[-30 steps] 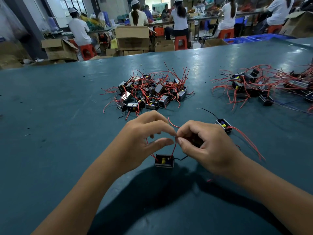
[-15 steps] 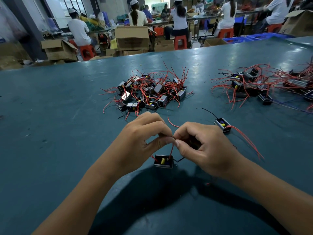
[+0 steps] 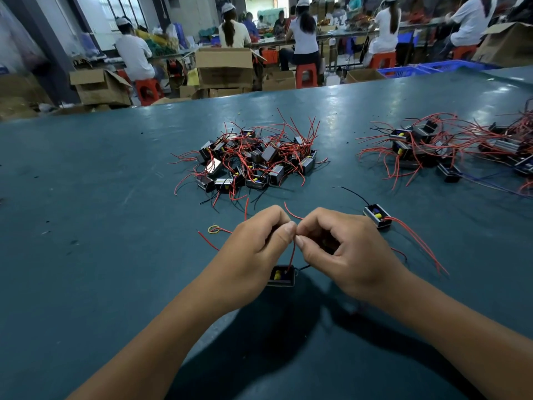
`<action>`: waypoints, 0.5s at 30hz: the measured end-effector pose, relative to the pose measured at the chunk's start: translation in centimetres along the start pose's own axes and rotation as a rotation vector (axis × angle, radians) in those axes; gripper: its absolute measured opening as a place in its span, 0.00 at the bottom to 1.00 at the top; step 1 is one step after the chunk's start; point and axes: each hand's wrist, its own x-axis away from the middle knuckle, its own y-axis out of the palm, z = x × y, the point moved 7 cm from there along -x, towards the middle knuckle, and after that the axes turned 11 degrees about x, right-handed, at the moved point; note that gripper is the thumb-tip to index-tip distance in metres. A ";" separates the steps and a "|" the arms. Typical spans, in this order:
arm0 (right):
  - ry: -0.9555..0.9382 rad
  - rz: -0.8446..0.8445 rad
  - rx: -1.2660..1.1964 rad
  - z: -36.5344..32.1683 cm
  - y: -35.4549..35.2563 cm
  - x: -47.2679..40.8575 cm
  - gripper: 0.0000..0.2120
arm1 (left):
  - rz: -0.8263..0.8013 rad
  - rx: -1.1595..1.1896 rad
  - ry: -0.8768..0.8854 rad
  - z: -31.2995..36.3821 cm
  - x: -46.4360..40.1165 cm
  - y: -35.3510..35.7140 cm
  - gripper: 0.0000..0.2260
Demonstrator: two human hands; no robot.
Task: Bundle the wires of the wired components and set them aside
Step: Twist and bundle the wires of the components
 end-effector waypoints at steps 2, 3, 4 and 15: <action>0.007 -0.002 -0.011 0.0 0.0 0.0 0.03 | -0.014 0.093 -0.048 -0.3 0.0 0.4 0.14; 0.014 -0.002 -0.018 0.1 0.1 0.0 0.03 | -0.014 0.119 -0.066 -0.5 0.0 0.5 0.15; 0.025 -0.002 -0.024 0.1 0.1 0.1 0.02 | -0.010 0.141 -0.081 -0.6 0.0 0.6 0.14; 0.179 -0.024 -0.016 2.3 -0.2 0.0 0.04 | -0.160 0.052 -0.111 -2.9 -0.2 0.3 0.06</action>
